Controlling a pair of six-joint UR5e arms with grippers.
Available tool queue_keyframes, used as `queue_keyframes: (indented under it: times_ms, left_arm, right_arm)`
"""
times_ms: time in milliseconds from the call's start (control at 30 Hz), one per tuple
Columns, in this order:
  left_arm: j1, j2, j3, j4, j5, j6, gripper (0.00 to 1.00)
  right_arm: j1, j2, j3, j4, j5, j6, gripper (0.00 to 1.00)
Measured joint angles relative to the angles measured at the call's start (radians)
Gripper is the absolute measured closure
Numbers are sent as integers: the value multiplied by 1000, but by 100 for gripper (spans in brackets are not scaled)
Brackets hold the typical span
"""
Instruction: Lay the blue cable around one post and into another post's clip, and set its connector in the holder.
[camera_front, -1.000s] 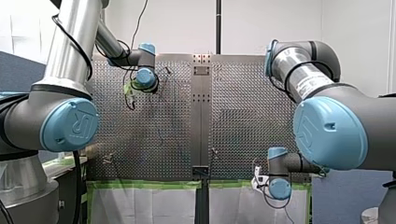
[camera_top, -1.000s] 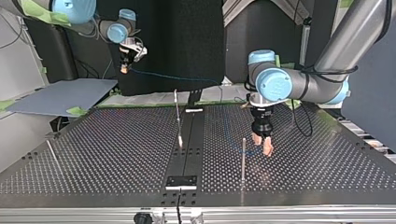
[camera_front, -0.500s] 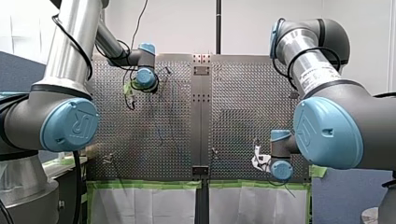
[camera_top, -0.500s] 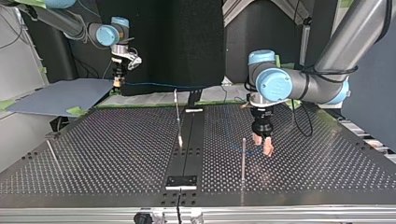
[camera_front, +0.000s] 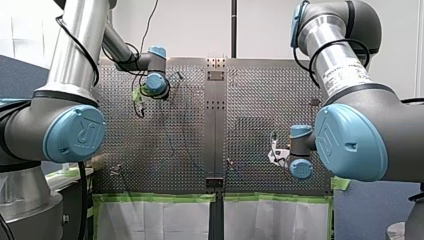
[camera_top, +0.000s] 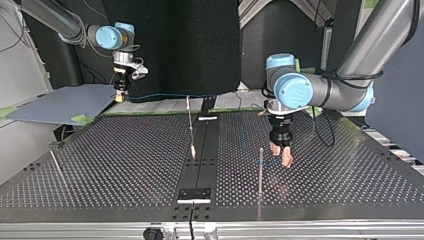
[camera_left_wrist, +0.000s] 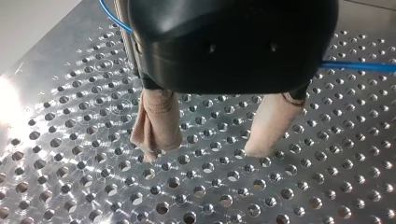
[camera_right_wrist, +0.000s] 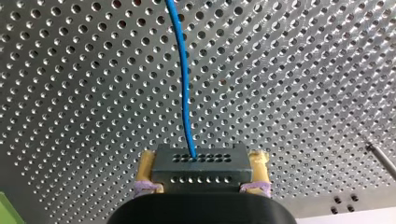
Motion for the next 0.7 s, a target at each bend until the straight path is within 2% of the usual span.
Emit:
queue_keyframes:
  times_ms: [133, 233, 467, 567, 700]
  left_arm:
    - [0, 0, 0, 0, 0, 1, 0]
    - [0, 0, 0, 0, 0, 1, 0]
    - [0, 0, -1, -1, 1, -10, 0]
    - [0, 1, 0, -2, 7, -33, 0]
    - [4, 0, -2, -1, 38, -73, 0]
  right_arm:
    - [3, 17, 0, 0, 0, -17, 100]
    - [7, 35, 0, -3, 0, -23, 100]
    - [13, 52, 0, -13, -1, -22, 100]
    - [13, 52, 0, -13, -2, -20, 100]
    - [13, 53, 0, -12, -2, -19, 100]
